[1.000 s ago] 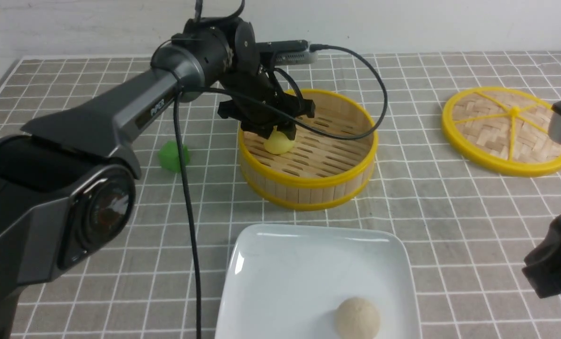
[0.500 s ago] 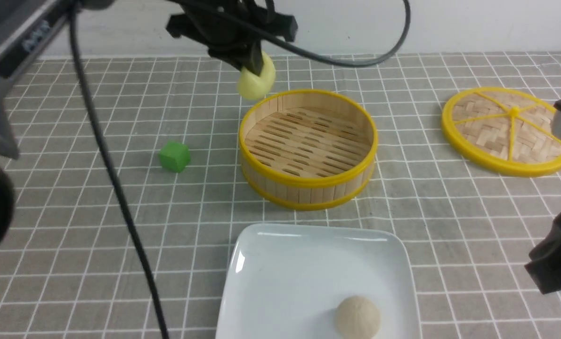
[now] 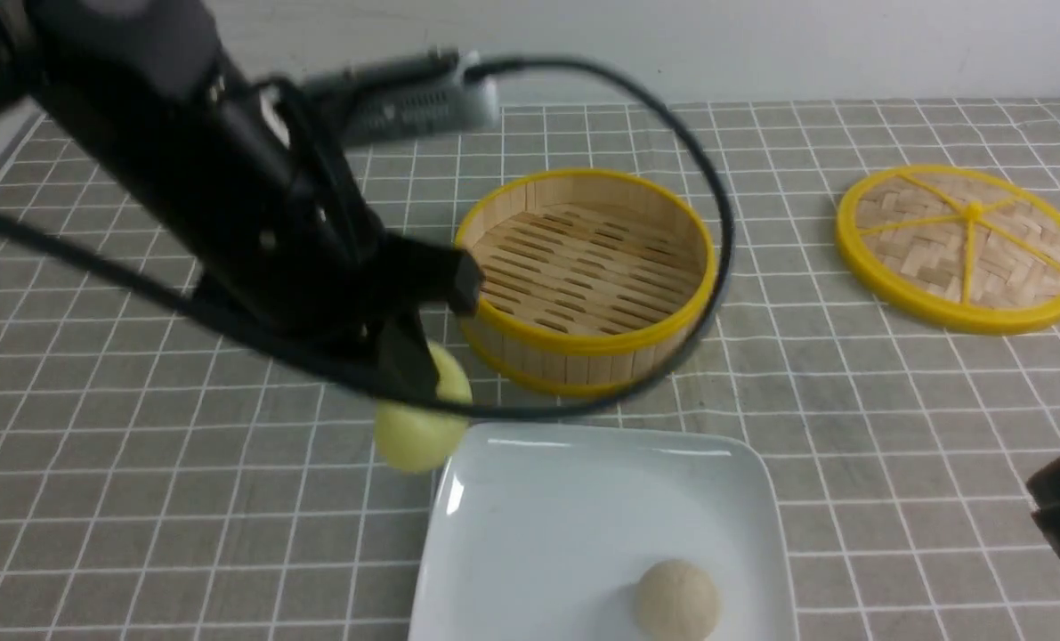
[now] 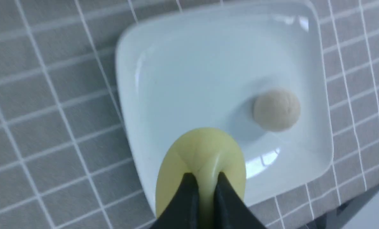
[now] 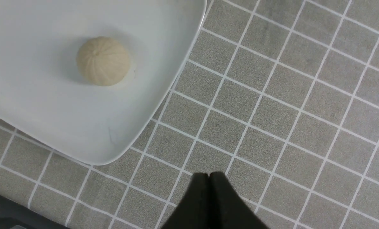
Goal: Put the steamed buns into the plate on the grey tablecloth.
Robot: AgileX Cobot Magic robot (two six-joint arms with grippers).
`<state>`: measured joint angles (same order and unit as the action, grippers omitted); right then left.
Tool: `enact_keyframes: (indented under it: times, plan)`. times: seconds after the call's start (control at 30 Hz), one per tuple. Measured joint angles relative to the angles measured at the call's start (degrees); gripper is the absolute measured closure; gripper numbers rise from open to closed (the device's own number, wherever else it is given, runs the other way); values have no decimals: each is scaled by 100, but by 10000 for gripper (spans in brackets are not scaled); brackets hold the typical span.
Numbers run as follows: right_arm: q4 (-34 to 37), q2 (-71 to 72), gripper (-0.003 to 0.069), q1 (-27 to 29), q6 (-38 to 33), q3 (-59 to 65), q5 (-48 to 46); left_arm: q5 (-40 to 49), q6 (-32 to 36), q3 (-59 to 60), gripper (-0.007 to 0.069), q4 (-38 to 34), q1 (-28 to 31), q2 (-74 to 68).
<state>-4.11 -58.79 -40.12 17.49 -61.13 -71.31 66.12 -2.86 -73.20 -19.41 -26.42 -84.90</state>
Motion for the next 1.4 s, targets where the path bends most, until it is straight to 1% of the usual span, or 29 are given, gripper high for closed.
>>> enact_keyframes:
  times: [0.1, 0.2, 0.3, 0.37, 0.4, 0.43, 0.47, 0.53, 0.6, 0.7, 0.73, 0.77, 0.8, 0.87, 0.9, 0.97, 1.0, 1.03, 1.07, 1.13, 1.17, 1.2, 1.23, 1.27, 1.3, 1.33, 1.4]
  plan:
    - [0, 187, 659, 0, 0, 47, 0, -817, 131, 678, 598, -194, -381, -77]
    - [-6, 306, 657, 0, 0, 47, 0, -1347, 168, 840, 590, -208, -833, -309]
    - [-70, 331, 655, 0, 5, 49, -7, -1573, 168, 847, 571, -161, -1042, -552]
    - [-204, 351, 656, 0, 5, 49, -17, -1635, 168, 849, 538, -144, -1065, -762]
    - [-290, 404, 655, 0, 5, 54, -17, -1677, 168, 849, 503, -144, -1065, -897]
    - [-303, 415, 655, 0, 5, 54, -17, -1682, 168, 849, 496, -144, -1065, -940]
    - [-387, 556, 652, 0, 5, 54, -17, -1724, 168, 849, 440, -185, -1065, -1102]
    - [-430, 776, 651, 0, 15, 54, -17, -1771, 181, 849, 375, -246, -1065, -1234]
    - [-435, 1264, 648, 0, 104, 60, -24, -1859, 185, 853, 278, -287, -1065, -1315]
    - [-456, 1987, 645, 0, 221, 60, -38, -1902, 185, 834, 162, -315, -1065, -1304]
    - [-461, 2040, 645, 0, 231, 60, -38, -1902, 185, 824, 155, -315, -1065, -1296]
    - [-474, 2324, 643, 0, 262, 87, -42, -1877, 185, 791, 131, -315, -1065, -1274]
    - [-508, 2801, 641, 0, 279, 237, 144, -1807, 185, 700, 90, -329, -1065, -1226]
    - [-566, 3322, 638, 0, 279, 639, 662, -1738, 185, 604, 73, -323, -1065, -1164]
    - [-601, 3621, 638, 0, 279, 1090, 1119, -1676, 187, 527, 71, -288, -1065, -1113]
    - [-672, 3972, 638, 0, 233, 1757, 1977, -1565, 193, 405, 88, -199, -1065, -1007]
    - [-721, 4110, 638, 0, 181, 2052, 2327, -1507, 187, 337, 110, -132, -1065, -933]
    - [-763, 4190, 638, 0, 86, 2331, 2673, -1427, 173, 272, 141, -58, -1065, -855]
    - [-818, 4273, 638, 0, -2, 2766, 3235, -1339, 118, 215, 181, 28, -1065, -768]
    - [-866, 4302, 638, 0, -65, 3173, 3850, -1291, 10, 151, 281, 204, -1065, -590]
    - [-872, 4302, 638, 0, -62, 3216, 3918, -1291, 0, 151, 281, 204, -1065, -590]
    - [-891, 4302, 638, 0, -66, 3527, 4487, -1299, -80, 132, 386, 350, -1065, -428]
    - [-891, 4302, 638, 0, -66, 3527, 4487, -1299, -81, 132, 398, 367, -1065, -411]
    - [-905, 4302, 638, 0, -72, 3703, 4896, -1320, -119, 126, 493, 499, -1065, -276]
    - [-910, 4305, 638, 0, -72, 3752, 5045, -1320, -119, 120, 545, 557, -1065, -199]
    - [-918, 4313, 638, 0, -76, 3784, 5145, -1320, -119, 119, 581, 602, -1065, -148]
    - [-934, 4325, 638, 0, -79, 3806, 5254, -1325, -119, 119, 610, 671, -1065, -55]
